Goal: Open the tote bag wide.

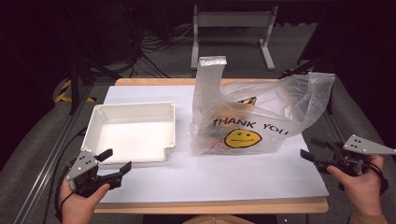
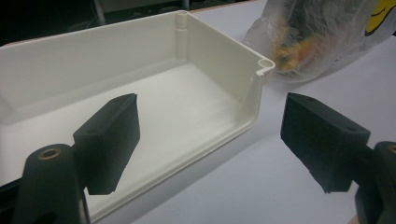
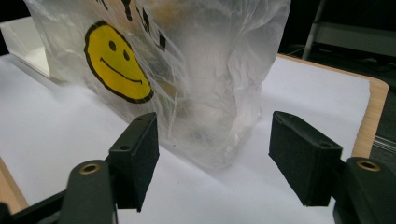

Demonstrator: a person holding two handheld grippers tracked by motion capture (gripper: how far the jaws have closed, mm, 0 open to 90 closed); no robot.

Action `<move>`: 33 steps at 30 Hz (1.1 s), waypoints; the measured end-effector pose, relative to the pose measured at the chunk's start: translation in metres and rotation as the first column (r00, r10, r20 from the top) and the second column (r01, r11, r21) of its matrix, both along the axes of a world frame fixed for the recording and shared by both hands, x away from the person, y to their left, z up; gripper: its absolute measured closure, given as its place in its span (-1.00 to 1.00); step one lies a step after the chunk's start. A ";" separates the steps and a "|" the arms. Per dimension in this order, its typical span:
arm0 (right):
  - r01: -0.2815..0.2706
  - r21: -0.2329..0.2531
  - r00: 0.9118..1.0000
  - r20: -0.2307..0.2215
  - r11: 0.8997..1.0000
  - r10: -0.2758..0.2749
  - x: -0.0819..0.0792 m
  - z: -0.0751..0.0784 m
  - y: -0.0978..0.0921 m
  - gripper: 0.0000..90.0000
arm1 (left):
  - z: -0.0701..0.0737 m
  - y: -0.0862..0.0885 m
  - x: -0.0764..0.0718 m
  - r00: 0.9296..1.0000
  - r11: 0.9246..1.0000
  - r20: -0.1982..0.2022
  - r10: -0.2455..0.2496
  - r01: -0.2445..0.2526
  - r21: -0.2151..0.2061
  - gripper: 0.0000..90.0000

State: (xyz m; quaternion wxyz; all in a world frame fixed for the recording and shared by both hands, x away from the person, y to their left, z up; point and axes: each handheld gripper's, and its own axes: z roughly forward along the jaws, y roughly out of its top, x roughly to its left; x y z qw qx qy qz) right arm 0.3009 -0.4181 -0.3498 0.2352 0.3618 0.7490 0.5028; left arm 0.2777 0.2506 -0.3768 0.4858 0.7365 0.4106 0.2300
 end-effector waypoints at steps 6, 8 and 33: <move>-0.023 0.020 0.999 0.030 1.000 0.023 -0.002 0.003 0.000 -0.32 | 0.002 -0.002 -0.001 1.000 1.000 0.007 -0.011 0.011 0.010 -0.55; -0.025 0.021 0.999 0.032 0.999 0.024 -0.002 0.003 0.000 -0.32 | 0.002 -0.002 -0.001 1.000 1.000 0.007 -0.011 0.011 0.010 -0.55; -0.025 0.020 0.999 0.034 0.999 0.024 -0.002 0.006 -0.002 -0.42 | 0.022 -0.053 0.013 0.982 0.981 0.022 -0.188 0.187 0.043 -0.55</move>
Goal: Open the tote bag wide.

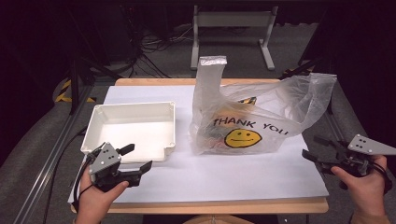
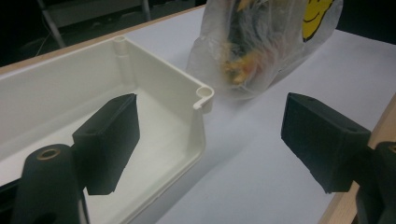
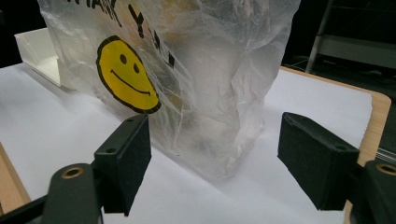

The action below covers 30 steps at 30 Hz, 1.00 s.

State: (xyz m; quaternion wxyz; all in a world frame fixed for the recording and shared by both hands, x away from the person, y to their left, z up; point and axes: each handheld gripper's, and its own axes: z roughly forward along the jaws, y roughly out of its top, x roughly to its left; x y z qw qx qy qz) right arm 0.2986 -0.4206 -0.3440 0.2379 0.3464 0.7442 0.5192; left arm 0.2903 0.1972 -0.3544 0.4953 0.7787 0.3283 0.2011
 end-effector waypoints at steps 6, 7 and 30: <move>0.007 0.000 1.000 -0.002 1.000 -0.007 0.000 0.001 -0.001 -0.42 | 0.008 -0.020 0.008 0.999 0.999 0.009 -0.037 0.037 0.015 -0.56; 0.009 0.000 1.000 0.004 1.000 -0.009 0.000 0.001 -0.002 -0.42 | 0.012 -0.029 0.011 0.998 0.998 0.016 -0.058 0.058 0.016 -0.56; -0.002 0.006 1.000 -0.008 1.000 0.003 0.002 -0.001 -0.001 -0.41 | 0.036 -0.103 0.040 0.972 0.973 0.060 -0.227 0.228 -0.021 -0.47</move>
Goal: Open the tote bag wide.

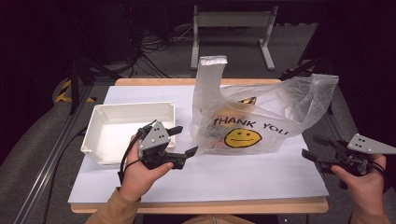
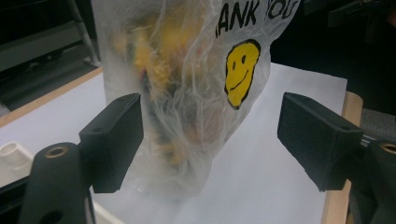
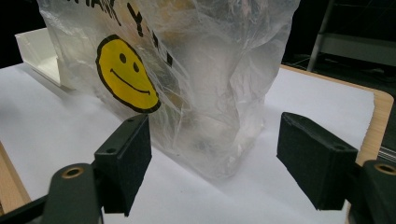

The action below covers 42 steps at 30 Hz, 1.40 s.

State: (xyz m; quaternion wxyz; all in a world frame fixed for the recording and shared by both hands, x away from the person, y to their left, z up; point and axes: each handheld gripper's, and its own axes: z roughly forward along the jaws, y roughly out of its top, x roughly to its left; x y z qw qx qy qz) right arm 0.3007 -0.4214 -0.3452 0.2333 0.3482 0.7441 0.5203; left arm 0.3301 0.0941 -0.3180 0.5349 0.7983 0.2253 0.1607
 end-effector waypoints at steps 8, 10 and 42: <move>-0.009 -0.005 1.000 -0.004 1.000 0.009 0.001 -0.002 0.000 -0.39 | 0.000 -0.013 0.012 1.000 1.000 0.002 0.000 0.000 -0.014 -0.44; -0.010 -0.005 1.000 -0.006 1.000 0.010 0.001 -0.003 0.001 -0.38 | -0.002 -0.017 0.015 1.000 1.000 0.006 0.004 -0.004 -0.013 -0.43; -0.026 0.039 0.999 0.031 0.999 0.025 0.006 0.013 -0.002 -0.32 | -0.020 -0.024 0.035 1.000 0.999 0.009 -0.003 0.002 0.043 0.95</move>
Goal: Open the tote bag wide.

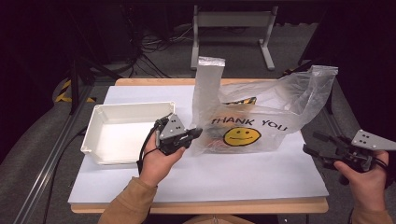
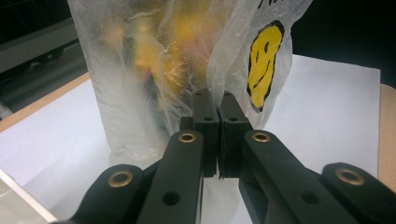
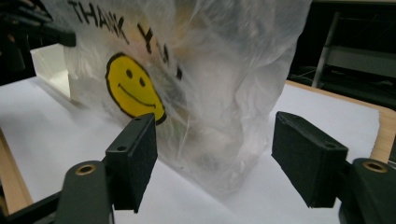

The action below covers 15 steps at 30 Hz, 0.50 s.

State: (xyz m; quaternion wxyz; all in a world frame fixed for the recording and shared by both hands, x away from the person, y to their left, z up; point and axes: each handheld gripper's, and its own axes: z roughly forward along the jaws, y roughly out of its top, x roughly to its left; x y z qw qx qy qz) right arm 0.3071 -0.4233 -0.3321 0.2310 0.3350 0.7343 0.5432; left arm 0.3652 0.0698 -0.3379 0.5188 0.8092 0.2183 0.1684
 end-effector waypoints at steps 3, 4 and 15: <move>0.007 0.026 1.000 0.005 1.000 -0.008 0.008 0.004 -0.001 -0.38 | 0.000 0.001 0.000 1.000 1.000 -0.004 0.000 0.001 0.002 0.94; 0.004 0.025 1.000 0.007 1.000 -0.004 0.010 0.004 0.001 -0.38 | 0.000 0.001 0.000 1.000 1.000 -0.004 -0.001 0.001 0.001 0.94; -0.018 0.025 1.000 0.007 1.000 0.018 0.036 0.006 0.019 -0.46 | -0.002 0.002 0.002 1.000 1.000 -0.005 -0.005 0.005 0.004 0.92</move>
